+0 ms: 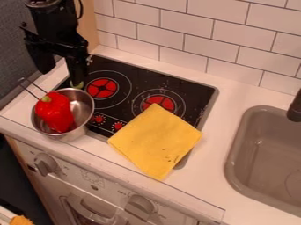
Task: Move the yellow cloth to the upper right side of the burner
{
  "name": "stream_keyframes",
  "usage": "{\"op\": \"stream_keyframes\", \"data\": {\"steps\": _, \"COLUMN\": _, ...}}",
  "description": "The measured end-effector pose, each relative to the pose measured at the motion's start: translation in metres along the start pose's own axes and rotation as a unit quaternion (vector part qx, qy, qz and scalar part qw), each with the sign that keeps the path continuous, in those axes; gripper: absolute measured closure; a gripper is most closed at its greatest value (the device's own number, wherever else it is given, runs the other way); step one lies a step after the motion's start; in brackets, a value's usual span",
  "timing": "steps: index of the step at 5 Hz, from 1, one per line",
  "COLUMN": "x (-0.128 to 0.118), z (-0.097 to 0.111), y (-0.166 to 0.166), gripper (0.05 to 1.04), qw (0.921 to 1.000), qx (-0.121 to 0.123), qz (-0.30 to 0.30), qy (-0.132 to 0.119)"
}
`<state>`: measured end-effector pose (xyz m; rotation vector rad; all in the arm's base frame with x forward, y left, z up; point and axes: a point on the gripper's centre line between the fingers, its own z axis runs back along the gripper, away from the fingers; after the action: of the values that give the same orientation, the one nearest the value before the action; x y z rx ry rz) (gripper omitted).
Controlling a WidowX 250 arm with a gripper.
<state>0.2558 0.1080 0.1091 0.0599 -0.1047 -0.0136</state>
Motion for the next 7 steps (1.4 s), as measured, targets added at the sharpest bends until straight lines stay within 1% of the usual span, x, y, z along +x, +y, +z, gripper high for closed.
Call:
{"op": "stream_keyframes", "data": {"steps": 1, "x": -0.003, "z": -0.008, "y": -0.004, "gripper": 0.082, "qw": 0.9999, "qx": -0.004, "qz": -0.002, "qy": 0.014}}
{"op": "stream_keyframes", "data": {"steps": 2, "x": 0.005, "z": -0.006, "y": -0.047, "gripper": 0.082, "qw": 0.9978, "qx": -0.006, "qz": -0.066, "qy": 0.001}}
{"op": "stream_keyframes", "data": {"steps": 3, "x": 0.006, "z": -0.006, "y": -0.081, "gripper": 0.082, "qw": 0.9940, "qx": 0.004, "qz": -0.109, "qy": -0.009}}
{"op": "stream_keyframes", "data": {"steps": 4, "x": 0.006, "z": -0.028, "y": -0.111, "gripper": 0.082, "qw": 0.9912, "qx": -0.025, "qz": -0.130, "qy": -0.012}}
{"op": "stream_keyframes", "data": {"steps": 5, "x": 0.010, "z": -0.066, "y": -0.129, "gripper": 0.082, "qw": 0.9886, "qx": -0.039, "qz": -0.145, "qy": -0.002}}
{"op": "stream_keyframes", "data": {"steps": 6, "x": 0.011, "z": -0.089, "y": -0.144, "gripper": 0.082, "qw": 0.9864, "qx": -0.050, "qz": -0.156, "qy": 0.002}}
{"op": "stream_keyframes", "data": {"steps": 7, "x": 0.015, "z": -0.094, "y": -0.150, "gripper": 0.081, "qw": 0.9854, "qx": -0.042, "qz": -0.165, "qy": -0.008}}
